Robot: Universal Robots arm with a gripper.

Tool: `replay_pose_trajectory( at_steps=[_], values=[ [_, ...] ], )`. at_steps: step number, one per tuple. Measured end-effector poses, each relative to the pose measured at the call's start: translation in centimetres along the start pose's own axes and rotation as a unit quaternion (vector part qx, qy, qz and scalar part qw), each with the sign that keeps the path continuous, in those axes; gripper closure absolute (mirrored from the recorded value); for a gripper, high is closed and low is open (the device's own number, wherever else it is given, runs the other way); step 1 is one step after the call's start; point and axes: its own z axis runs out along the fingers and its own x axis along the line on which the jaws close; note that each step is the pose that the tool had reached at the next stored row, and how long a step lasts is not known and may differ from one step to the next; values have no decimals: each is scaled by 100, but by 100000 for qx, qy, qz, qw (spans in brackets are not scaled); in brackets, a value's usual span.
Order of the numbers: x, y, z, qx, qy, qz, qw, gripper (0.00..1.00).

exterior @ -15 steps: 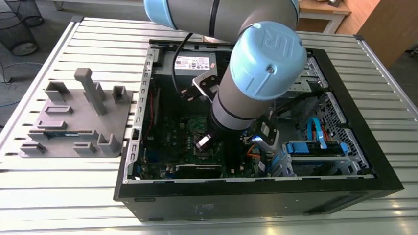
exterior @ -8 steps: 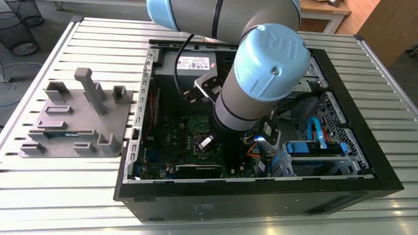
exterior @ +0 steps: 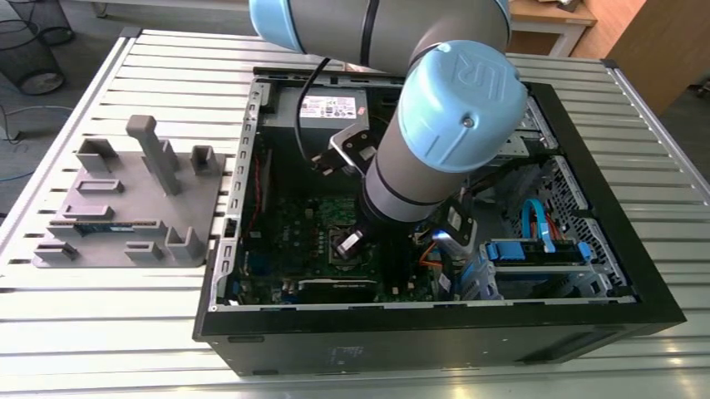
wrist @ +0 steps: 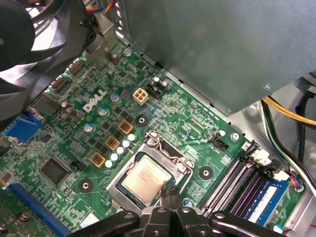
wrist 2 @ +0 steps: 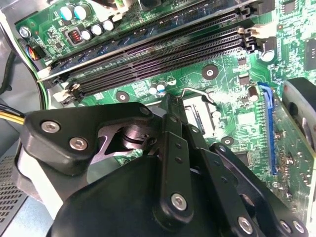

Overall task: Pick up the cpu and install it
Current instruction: 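Install the first cpu locking lever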

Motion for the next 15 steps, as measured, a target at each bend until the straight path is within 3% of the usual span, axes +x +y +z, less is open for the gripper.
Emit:
replay_pose_trajectory(
  at_steps=[4, 9, 12, 15],
  values=[
    [0, -1, 3, -109, 526, -2418, 99969, 89],
    [1, -3, 11, -221, 1082, -4978, 99870, 89],
    [2, -5, 21, -238, 1239, -6042, 99809, 89],
    [1, -8, 24, -432, 1197, -6967, 99749, 89]
  ],
)
